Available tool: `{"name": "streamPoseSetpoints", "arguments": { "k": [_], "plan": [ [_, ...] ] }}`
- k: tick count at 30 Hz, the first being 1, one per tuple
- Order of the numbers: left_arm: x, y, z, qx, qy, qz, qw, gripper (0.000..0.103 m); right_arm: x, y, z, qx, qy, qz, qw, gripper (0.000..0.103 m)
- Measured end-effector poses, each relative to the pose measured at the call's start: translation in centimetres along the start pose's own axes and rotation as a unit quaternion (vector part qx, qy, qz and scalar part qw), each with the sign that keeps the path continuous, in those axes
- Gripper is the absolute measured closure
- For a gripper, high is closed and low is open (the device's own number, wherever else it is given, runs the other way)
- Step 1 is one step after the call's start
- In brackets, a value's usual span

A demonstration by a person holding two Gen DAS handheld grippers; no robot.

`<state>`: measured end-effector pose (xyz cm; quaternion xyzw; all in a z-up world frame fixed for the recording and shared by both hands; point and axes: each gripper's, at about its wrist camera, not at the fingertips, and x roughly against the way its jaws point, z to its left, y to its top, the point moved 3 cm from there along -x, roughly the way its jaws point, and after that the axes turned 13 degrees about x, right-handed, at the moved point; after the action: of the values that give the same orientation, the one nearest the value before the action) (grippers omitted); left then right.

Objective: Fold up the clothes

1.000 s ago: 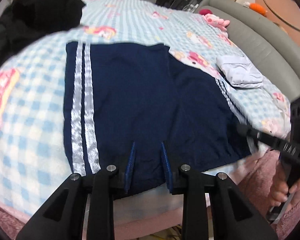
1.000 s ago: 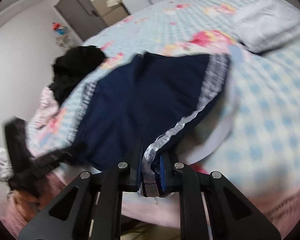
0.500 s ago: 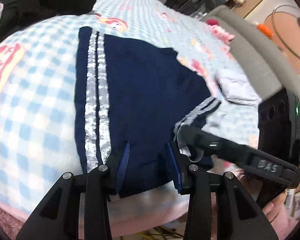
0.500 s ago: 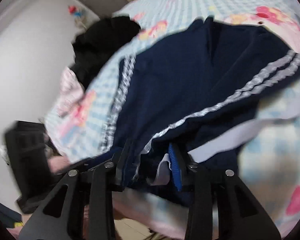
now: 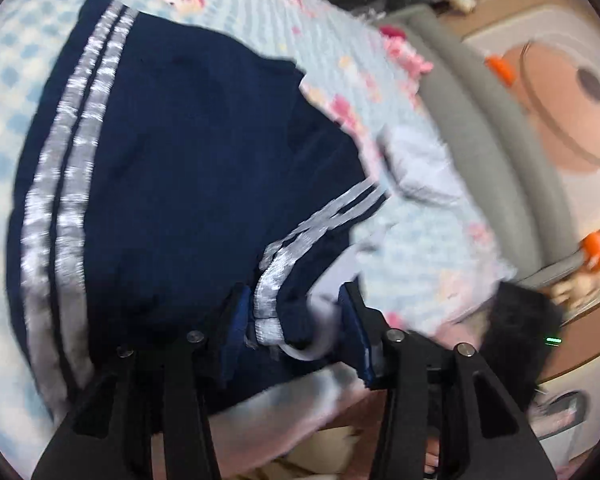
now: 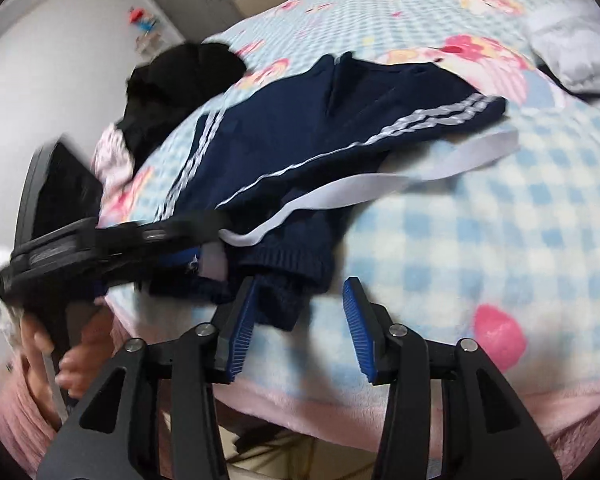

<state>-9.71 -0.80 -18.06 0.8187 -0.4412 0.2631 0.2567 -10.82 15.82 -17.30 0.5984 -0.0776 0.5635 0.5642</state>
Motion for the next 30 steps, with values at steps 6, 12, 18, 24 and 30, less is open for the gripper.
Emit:
{"name": "streamPoseSetpoints", "arguments": {
  "k": [6,12,18,24,30],
  "plan": [
    [1.1,0.5,-0.4,-0.006,-0.005,-0.024,0.9997,0.089,-0.3,-0.1,0.6,0.042,-0.028,0.007,0.999,0.055],
    [2.6,1.0,-1.6,-0.016,-0.033,-0.042,0.9984,0.090,-0.9,0.7,1.1,0.056,-0.070,-0.002,0.996,0.055],
    [3.9,1.0,-2.8,-0.049,-0.023,-0.063,0.9966,0.090,-0.8,2.6,1.2,0.030,-0.075,-0.020,0.997,0.067],
    [6.2,2.0,-1.5,-0.025,-0.025,-0.101,0.9942,0.091,-1.1,3.4,2.5,0.039,-0.097,-0.022,0.994,0.065],
    [8.8,2.7,0.5,0.000,-0.031,-0.135,0.9904,0.100,-1.5,1.8,1.4,0.018,-0.119,0.004,0.993,0.060]
  ]
}}
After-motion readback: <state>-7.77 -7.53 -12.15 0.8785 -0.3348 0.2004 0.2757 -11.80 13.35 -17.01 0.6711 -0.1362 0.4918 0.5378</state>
